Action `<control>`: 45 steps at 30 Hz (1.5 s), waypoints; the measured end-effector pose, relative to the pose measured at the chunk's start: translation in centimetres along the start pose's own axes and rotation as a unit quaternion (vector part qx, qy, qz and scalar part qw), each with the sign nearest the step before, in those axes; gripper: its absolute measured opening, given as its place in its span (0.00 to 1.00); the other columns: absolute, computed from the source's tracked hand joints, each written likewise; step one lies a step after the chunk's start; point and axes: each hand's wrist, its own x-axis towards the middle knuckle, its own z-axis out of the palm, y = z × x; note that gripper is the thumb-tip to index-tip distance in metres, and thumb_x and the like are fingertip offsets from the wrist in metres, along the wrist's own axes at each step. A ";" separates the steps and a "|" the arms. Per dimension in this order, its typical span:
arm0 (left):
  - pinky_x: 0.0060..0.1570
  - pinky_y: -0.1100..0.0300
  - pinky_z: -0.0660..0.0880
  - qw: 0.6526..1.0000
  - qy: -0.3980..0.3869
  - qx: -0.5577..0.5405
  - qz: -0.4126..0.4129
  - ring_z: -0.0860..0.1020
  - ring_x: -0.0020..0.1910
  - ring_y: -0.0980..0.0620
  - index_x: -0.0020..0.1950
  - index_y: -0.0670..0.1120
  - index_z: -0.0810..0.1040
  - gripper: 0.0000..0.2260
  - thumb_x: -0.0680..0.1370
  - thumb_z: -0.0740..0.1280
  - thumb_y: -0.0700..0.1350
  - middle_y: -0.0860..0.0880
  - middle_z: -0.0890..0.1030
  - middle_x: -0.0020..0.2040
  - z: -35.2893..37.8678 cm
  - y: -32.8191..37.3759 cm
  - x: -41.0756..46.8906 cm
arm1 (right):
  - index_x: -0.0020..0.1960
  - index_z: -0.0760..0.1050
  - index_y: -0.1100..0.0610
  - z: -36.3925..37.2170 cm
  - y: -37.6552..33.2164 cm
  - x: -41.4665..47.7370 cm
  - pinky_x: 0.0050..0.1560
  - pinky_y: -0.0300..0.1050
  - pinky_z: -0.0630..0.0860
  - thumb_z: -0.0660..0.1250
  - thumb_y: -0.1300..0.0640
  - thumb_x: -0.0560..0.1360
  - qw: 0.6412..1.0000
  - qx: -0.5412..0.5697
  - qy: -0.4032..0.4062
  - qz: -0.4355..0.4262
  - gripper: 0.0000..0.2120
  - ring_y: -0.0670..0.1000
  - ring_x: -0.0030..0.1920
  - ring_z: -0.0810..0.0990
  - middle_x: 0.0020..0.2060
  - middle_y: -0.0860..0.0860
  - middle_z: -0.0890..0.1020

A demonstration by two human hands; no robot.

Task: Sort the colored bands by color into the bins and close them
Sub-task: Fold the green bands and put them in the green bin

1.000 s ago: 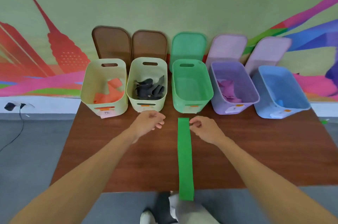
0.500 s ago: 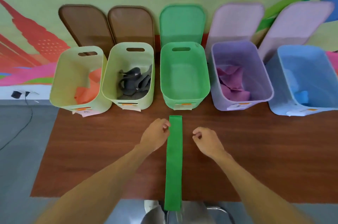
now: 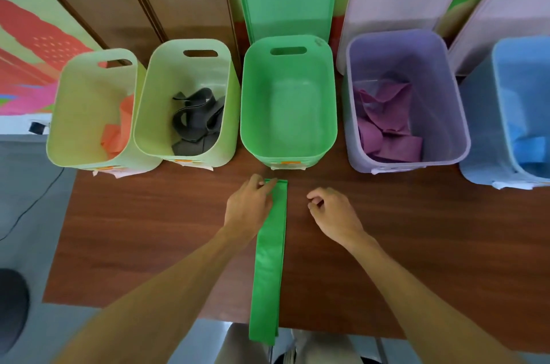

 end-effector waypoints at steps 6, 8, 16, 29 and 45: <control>0.29 0.52 0.78 0.998 0.037 0.018 0.048 0.80 0.43 0.45 0.60 0.49 0.79 0.20 0.69 0.73 0.40 0.45 0.79 0.51 0.6 -0.6 -0.6 | 0.56 0.78 0.52 0.3 -0.3 0.8 0.49 0.42 0.74 0.63 0.57 0.76 1.000 0.003 -0.001 0.024 0.10 0.46 0.47 0.77 0.47 0.48 0.78; 0.32 0.51 0.79 0.998 0.037 0.016 0.055 0.80 0.46 0.45 0.63 0.48 0.78 0.20 0.71 0.71 0.40 0.44 0.78 0.54 0.7 -0.9 -0.6 | 0.56 0.78 0.52 0.6 -0.9 1.0 0.50 0.44 0.75 0.63 0.57 0.76 1.000 0.011 0.001 0.018 0.10 0.46 0.47 0.77 0.48 0.48 0.79; 0.46 0.52 0.77 0.998 0.021 -0.036 0.046 0.73 0.59 0.48 0.73 0.50 0.66 0.22 0.78 0.61 0.42 0.46 0.69 0.63 1.3 -1.3 -0.4 | 0.56 0.77 0.52 2.5 -3.4 2.5 0.48 0.48 0.77 0.65 0.55 0.76 0.997 0.026 0.051 -0.050 0.09 0.47 0.46 0.78 0.49 0.47 0.78; 0.47 0.52 0.75 0.980 -0.006 -0.184 -0.079 0.77 0.47 0.47 0.51 0.53 0.80 0.07 0.77 0.65 0.49 0.49 0.74 0.50 0.1 -0.9 3.6 | 0.50 0.82 0.53 5.0 -2.4 1.9 0.27 0.42 0.75 0.72 0.56 0.72 0.952 -0.170 0.189 -0.173 0.07 0.51 0.40 0.77 0.43 0.48 0.80; 0.47 0.61 0.72 0.939 -0.125 -0.298 -0.118 0.76 0.46 0.52 0.47 0.49 0.82 0.05 0.71 0.71 0.43 0.51 0.81 0.47 -1.7 -1.5 5.1 | 0.44 0.78 0.55 3.9 -2.1 0.8 0.40 0.47 0.77 0.70 0.58 0.74 0.988 0.023 0.094 -0.117 0.02 0.44 0.40 0.74 0.45 0.45 0.75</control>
